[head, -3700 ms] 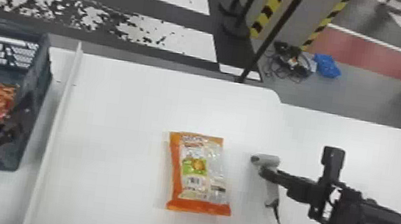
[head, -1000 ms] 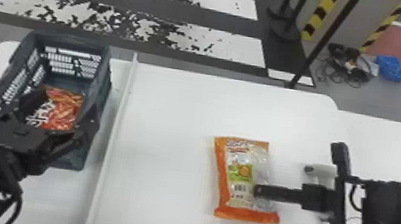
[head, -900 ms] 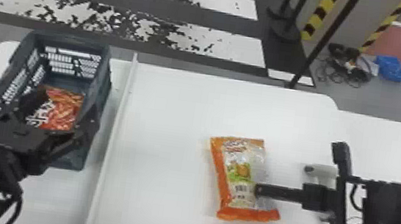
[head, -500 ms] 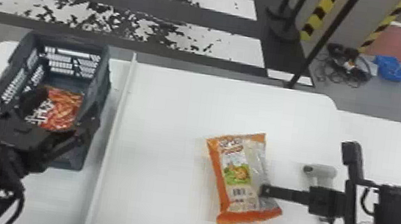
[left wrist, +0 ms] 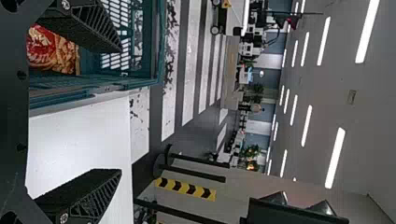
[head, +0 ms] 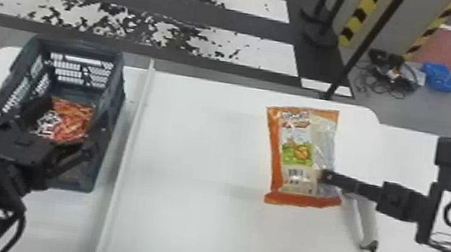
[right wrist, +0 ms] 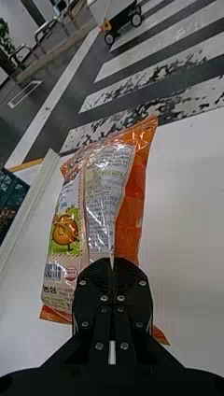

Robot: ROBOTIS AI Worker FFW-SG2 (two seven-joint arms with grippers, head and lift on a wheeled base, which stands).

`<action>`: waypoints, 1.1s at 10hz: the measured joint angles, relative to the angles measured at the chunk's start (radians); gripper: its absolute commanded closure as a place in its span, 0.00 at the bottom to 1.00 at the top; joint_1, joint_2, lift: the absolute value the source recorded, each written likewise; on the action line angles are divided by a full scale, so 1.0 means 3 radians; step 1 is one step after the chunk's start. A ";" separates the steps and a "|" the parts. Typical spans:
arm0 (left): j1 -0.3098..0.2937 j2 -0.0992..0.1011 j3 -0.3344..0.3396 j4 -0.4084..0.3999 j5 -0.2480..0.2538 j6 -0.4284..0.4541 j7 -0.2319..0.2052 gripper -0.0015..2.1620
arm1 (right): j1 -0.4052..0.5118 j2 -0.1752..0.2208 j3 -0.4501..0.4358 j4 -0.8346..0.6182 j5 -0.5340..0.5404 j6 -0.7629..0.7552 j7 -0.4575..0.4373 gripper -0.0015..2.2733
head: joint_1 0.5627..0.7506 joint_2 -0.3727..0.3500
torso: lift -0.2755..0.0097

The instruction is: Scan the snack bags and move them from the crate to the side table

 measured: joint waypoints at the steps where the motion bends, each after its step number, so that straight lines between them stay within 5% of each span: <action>1: 0.0000 0.0008 0.0003 0.0007 0.0017 0.0024 0.0002 0.04 | -0.0096 0.0006 -0.0142 0.0200 -0.0126 -0.0201 -0.0167 0.97 | 0.70 0.20 | 0.66; 4: 0.0066 0.0042 -0.0011 -0.0035 0.0025 0.0086 -0.0037 0.04 | -0.0376 0.0008 -0.0764 0.1061 -0.0604 -0.0893 -0.0528 0.97 | 0.70 0.03 | 0.66; 6: 0.0123 0.0084 0.0060 -0.0104 0.0063 0.0160 -0.0037 0.04 | -0.0447 -0.0011 -0.0943 0.1507 -0.0648 -0.1407 -0.0965 0.97 | 0.70 0.03 | 0.66; 11: 0.0184 0.0122 0.0093 -0.0064 0.0097 0.0160 -0.0082 0.04 | -0.0456 0.0034 -0.0636 0.2185 -0.0052 -0.2647 -0.2329 0.99 | 0.70 0.03 | 0.66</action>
